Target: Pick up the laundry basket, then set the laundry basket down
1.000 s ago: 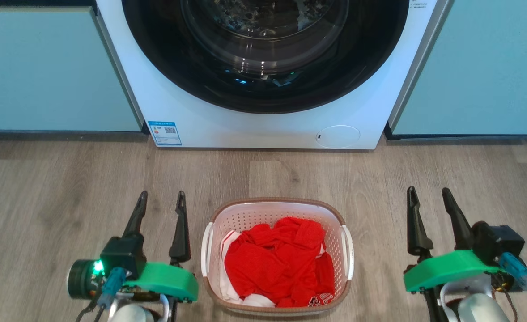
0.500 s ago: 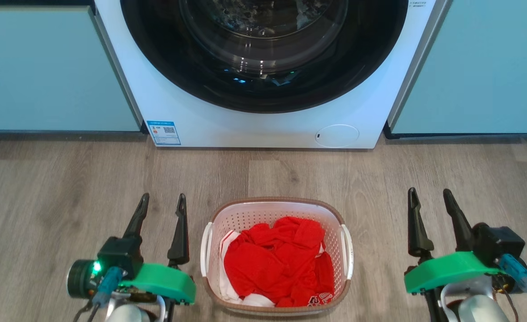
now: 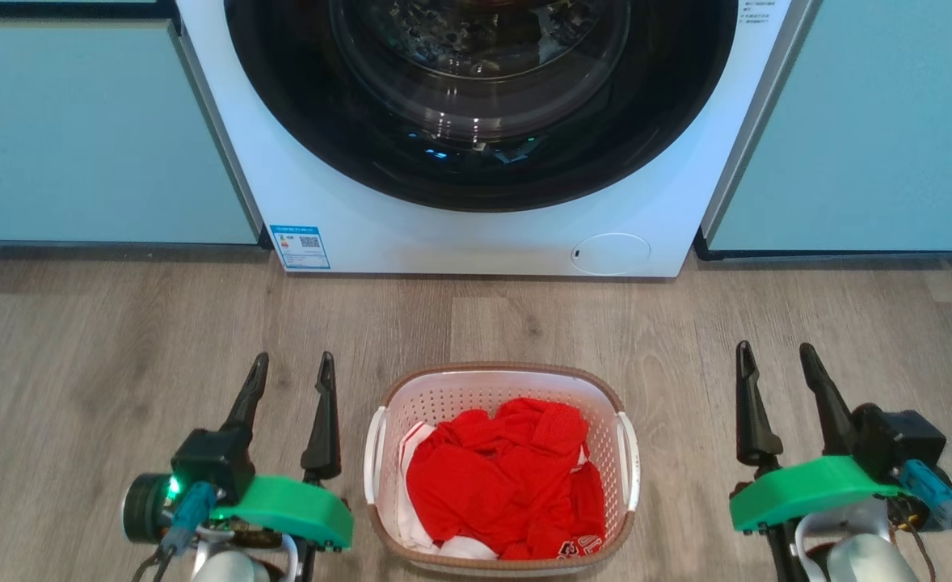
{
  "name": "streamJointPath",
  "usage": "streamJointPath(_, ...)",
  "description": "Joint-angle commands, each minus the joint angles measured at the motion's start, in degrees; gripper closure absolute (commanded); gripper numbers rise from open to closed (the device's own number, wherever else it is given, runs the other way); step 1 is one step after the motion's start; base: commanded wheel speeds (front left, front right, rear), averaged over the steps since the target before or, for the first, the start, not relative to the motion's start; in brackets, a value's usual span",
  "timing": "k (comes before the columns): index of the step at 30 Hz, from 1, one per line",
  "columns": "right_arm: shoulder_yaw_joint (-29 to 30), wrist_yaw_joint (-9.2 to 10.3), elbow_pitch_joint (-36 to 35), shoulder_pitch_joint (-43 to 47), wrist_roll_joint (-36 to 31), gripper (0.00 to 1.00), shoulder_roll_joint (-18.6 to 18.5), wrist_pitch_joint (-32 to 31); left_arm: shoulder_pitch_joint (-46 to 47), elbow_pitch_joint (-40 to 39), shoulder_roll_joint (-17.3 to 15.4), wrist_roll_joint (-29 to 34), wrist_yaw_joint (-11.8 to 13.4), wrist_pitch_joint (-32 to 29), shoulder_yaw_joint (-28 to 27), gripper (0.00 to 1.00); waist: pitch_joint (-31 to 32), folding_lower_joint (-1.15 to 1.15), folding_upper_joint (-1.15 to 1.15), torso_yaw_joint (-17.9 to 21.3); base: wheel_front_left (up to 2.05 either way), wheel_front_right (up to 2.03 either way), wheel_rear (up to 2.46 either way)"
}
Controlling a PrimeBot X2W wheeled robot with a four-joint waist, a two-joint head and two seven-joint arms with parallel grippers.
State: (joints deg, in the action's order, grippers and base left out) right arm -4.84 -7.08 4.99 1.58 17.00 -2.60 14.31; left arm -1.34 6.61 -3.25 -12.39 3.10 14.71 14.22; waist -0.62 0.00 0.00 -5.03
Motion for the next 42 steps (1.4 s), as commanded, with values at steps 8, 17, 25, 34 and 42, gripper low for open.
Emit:
streamJointPath(8, -1.2, -0.41, -1.5, -0.9, -0.5, 0.00, -0.3, 0.7, 2.1, -1.3, 0.4, -1.3, 0.1, 0.3, -1.7, 0.00, -0.3, 0.00, 0.00, -0.2, 0.00, 0.00, 0.00)
streamJointPath(17, -0.4, -0.01, 4.2, 0.7, 1.5, 1.00, 0.1, -0.5, -1.4, 3.9, -0.1, -3.7, -0.2, -0.3, -0.1, 1.00, -0.4, 0.00, 0.00, -0.1, 0.00, 0.00, 0.00)
streamJointPath(25, -0.1, -0.04, 4.6, 0.1, 6.7, 1.00, -0.3, -1.5, -0.8, 4.2, -0.4, -9.0, -0.9, -1.3, -1.1, 1.00, -0.3, 0.00, 0.00, 0.3, 0.00, 0.00, 0.00)
streamJointPath(34, 0.3, -0.06, 4.9, -0.5, 11.8, 1.00, -0.6, -2.5, -0.2, 4.6, -0.7, -14.4, -1.6, -2.4, -2.0, 1.00, -0.3, 0.00, 0.00, 0.6, 0.00, 0.00, 0.00)
streamJointPath(42, 0.8, -0.09, 5.2, -1.0, 16.9, 1.00, -0.8, -3.6, 0.4, 4.9, -0.9, -19.7, -2.3, -3.5, -3.0, 1.00, -0.2, 0.00, 0.00, 0.9, 0.00, 0.00, 0.00)
